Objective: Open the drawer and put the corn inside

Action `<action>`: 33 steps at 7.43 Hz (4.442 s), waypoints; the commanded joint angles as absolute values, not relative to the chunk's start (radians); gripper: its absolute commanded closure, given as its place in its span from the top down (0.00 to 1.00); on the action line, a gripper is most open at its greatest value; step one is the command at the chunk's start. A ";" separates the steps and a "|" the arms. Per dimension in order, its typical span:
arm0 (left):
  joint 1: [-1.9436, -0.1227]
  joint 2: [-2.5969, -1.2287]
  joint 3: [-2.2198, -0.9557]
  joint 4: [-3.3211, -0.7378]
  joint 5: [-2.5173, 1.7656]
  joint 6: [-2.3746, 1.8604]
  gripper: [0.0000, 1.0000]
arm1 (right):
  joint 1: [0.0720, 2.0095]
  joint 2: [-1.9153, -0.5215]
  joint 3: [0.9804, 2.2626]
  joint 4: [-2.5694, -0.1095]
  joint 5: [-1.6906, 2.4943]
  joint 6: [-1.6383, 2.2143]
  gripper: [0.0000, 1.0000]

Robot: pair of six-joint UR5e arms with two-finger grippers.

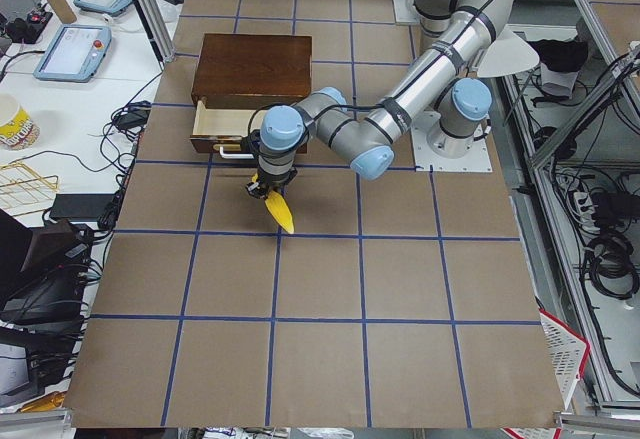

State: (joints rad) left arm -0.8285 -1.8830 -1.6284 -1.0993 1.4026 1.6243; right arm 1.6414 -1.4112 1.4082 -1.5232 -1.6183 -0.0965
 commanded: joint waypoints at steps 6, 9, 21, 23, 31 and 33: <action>-1.084 -1.864 -1.482 -1.269 1.424 0.698 0.00 | 1.641 -1.411 1.408 -1.523 -1.618 -0.095 1.00; -1.152 -1.899 -1.477 -1.259 1.445 0.399 0.00 | 1.641 -1.411 1.408 -1.523 -1.618 -0.097 1.00; -1.213 -1.899 -1.470 -1.287 1.473 0.353 0.98 | 1.641 -1.411 1.408 -1.523 -1.618 -0.097 1.00; -1.245 -1.840 -1.470 -1.331 1.476 0.316 1.00 | 1.641 -1.411 1.408 -1.523 -1.618 -0.097 1.00; -1.552 -1.497 -1.646 -1.473 1.534 0.132 1.00 | 1.641 -1.411 1.408 -1.523 -1.618 -0.097 1.00; -1.520 -1.497 -1.645 -1.419 1.531 0.146 1.00 | 1.641 -1.411 1.408 -1.522 -1.618 -0.097 1.00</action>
